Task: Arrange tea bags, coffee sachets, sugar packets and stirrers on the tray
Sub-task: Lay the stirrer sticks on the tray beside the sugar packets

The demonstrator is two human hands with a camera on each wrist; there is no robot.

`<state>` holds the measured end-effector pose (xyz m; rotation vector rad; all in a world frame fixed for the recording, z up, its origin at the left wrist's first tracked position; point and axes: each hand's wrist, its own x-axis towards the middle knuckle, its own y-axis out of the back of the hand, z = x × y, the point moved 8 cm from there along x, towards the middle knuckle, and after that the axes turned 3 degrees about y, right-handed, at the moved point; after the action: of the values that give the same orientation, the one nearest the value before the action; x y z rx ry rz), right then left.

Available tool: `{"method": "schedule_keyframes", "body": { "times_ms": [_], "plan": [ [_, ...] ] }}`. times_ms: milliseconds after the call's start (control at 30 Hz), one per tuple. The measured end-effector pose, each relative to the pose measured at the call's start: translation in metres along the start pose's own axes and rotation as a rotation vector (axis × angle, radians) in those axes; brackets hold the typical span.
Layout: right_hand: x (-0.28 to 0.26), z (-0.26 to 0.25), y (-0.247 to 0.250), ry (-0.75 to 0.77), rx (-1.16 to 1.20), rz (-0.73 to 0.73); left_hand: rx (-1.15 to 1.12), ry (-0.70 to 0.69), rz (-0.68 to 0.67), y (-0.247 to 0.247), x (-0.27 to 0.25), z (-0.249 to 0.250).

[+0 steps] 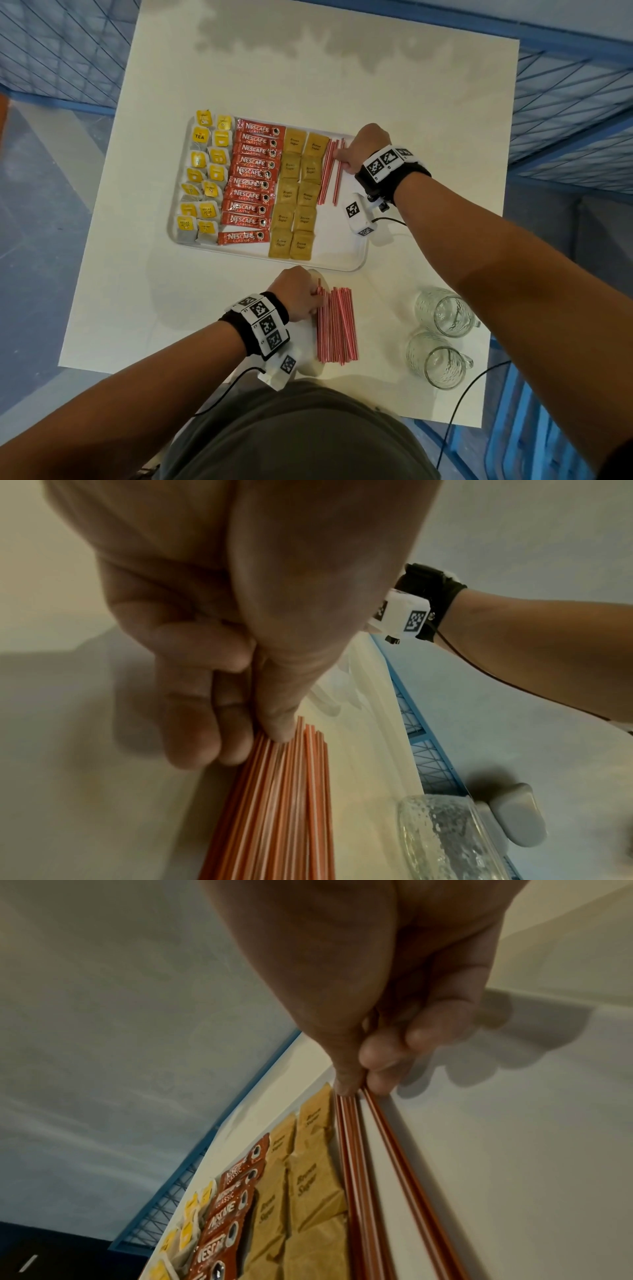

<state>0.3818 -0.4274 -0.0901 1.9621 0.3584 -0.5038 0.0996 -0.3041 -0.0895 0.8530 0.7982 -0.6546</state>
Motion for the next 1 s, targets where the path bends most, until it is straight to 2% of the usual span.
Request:
{"method": "schedule_keyframes", "body": {
  "times_ms": [233, 433, 567, 733, 1000],
  "plan": [
    [-0.003, 0.004, -0.003, -0.032, 0.038, -0.001, -0.032, -0.02, -0.004, 0.001, -0.003, -0.002],
    [-0.008, 0.004, -0.013, -0.051, 0.042, -0.096, -0.064, -0.044, -0.012, 0.002, 0.002, -0.008],
    [-0.039, -0.007, -0.003, -0.029, 0.163, -0.086, -0.078, -0.048, -0.004, 0.004, 0.004, -0.009],
    [-0.09, -0.011, -0.005, 0.068, 0.264, -0.161, -0.045, -0.053, 0.015, 0.008, 0.002, -0.008],
    [-0.136, 0.02, -0.029, 0.075, 0.342, -0.216, 0.038, -0.052, 0.059, 0.006, 0.0, -0.005]
  ]
}}
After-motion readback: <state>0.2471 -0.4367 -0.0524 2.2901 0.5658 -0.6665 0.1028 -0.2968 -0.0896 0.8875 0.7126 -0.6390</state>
